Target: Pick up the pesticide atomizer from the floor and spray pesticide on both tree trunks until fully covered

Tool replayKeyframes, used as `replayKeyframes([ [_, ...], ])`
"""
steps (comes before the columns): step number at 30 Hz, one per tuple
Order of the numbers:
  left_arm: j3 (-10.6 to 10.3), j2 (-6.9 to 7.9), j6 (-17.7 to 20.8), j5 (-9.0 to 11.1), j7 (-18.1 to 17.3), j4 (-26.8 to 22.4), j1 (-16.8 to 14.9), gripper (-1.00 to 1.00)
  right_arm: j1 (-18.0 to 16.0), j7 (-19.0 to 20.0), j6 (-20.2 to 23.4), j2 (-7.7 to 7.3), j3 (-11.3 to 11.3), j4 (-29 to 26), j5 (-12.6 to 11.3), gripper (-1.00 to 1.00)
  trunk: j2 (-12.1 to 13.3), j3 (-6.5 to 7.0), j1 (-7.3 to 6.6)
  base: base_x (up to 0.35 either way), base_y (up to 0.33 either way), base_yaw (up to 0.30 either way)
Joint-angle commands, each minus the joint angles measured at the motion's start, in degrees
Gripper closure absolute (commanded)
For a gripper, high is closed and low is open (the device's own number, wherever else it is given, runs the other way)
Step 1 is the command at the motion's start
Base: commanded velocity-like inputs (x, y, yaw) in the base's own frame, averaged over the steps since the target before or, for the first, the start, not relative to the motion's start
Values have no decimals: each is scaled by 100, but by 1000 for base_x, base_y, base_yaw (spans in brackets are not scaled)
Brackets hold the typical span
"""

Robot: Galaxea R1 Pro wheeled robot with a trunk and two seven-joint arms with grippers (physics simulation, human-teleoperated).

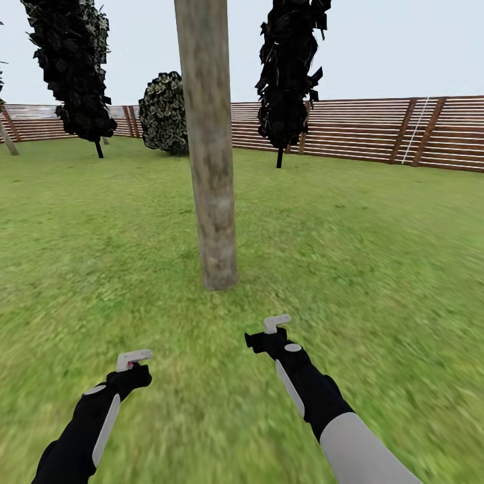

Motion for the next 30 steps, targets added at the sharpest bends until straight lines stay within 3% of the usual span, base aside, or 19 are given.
replayKeyframes([
  [1, 6, -2, 34, 3, -31, -10, -3, 100, -2, -5, 30, -2, 6, -8, -18, -100, -2, -5, -1, 68, 0, 0],
  [15, -18, -2, 39, 4, -24, 17, -4, 100, -2, -5, 30, -2, 6, -7, -18, -100, -2, -5, -1, 273, 0, 0],
  [27, -46, 19, 23, 4, -110, -61, 27, 100, -2, 11, 30, -4, -9, -72, -12, -100, -2, -5, -1, 13, 0, 0],
  [28, -58, 34, 22, 4, -206, -89, 37, 100, -2, 11, 30, -7, -13, -77, -11, -100, -2, -5, -1, 0, 0, 0],
  [30, -52, 97, 30, -21, -768, -289, 55, 100, -2, 18, 35, -10, -16, -83, -12, -100, -2, -5, -1, 0, 0, 0],
])
